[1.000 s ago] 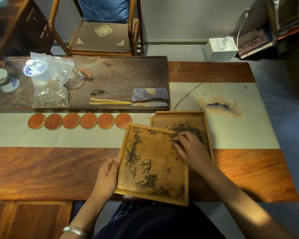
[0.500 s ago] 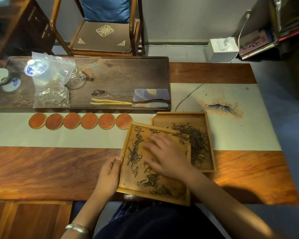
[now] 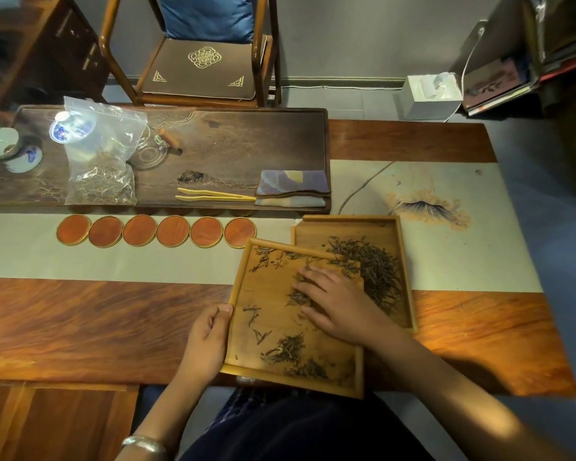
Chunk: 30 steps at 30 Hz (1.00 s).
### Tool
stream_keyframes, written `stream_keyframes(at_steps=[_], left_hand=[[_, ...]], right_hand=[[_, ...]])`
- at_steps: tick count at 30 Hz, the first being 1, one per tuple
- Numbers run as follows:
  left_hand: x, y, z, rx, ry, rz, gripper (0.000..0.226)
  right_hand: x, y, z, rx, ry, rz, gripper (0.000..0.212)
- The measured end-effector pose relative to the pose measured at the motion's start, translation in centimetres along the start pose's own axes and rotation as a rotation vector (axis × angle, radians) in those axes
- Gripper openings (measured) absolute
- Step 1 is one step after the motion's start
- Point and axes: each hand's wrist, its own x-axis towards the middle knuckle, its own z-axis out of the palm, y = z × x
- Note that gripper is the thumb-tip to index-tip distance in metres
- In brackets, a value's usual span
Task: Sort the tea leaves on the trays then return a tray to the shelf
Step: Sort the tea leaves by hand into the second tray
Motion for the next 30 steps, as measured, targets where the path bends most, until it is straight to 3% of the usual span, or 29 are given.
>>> stream_keyframes(at_steps=[12, 20, 24, 30], left_hand=[[0.5, 0.0, 0.3, 0.031, -0.001, -0.036, 0.029], [0.6, 0.0, 0.5, 0.043, 0.012, -0.053, 0.030], [0.6, 0.1, 0.6, 0.017, 0.021, -0.048, 0.030], [0.6, 0.3, 0.8, 0.020, 0.024, -0.051, 0.031]], right_hand=[[-2.8, 4.1, -1.2, -0.043, 0.094, 0.179, 0.041], [-3.0, 5.7, -1.7, 0.135, 0.253, 0.322, 0.032], [-3.2, 3.3, -2.2, 0.151, 0.251, 0.215, 0.034], [-3.8, -3.1, -1.0, 0.133, 0.119, -0.147, 0.030]])
